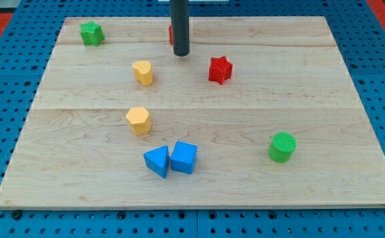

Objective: Slide the red star towards the top right

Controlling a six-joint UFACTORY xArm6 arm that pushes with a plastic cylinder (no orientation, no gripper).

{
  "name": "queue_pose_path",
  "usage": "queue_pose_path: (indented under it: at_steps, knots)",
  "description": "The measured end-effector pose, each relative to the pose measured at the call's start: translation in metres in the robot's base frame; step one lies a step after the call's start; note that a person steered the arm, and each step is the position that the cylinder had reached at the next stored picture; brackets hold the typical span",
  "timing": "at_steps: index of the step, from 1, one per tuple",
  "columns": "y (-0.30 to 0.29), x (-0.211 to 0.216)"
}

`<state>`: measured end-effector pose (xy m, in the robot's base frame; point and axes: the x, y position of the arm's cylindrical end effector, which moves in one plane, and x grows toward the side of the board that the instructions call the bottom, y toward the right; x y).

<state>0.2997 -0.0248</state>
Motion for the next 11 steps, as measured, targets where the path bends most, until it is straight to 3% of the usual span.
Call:
queue_pose_path:
  at_steps: [2, 3, 4, 6, 8, 11]
  knots:
    - [0.018, 0.018]
    - [0.021, 0.059]
    - [0.060, 0.071]
    - [0.157, 0.005]
    - [0.183, -0.027]
    - [0.194, -0.019]
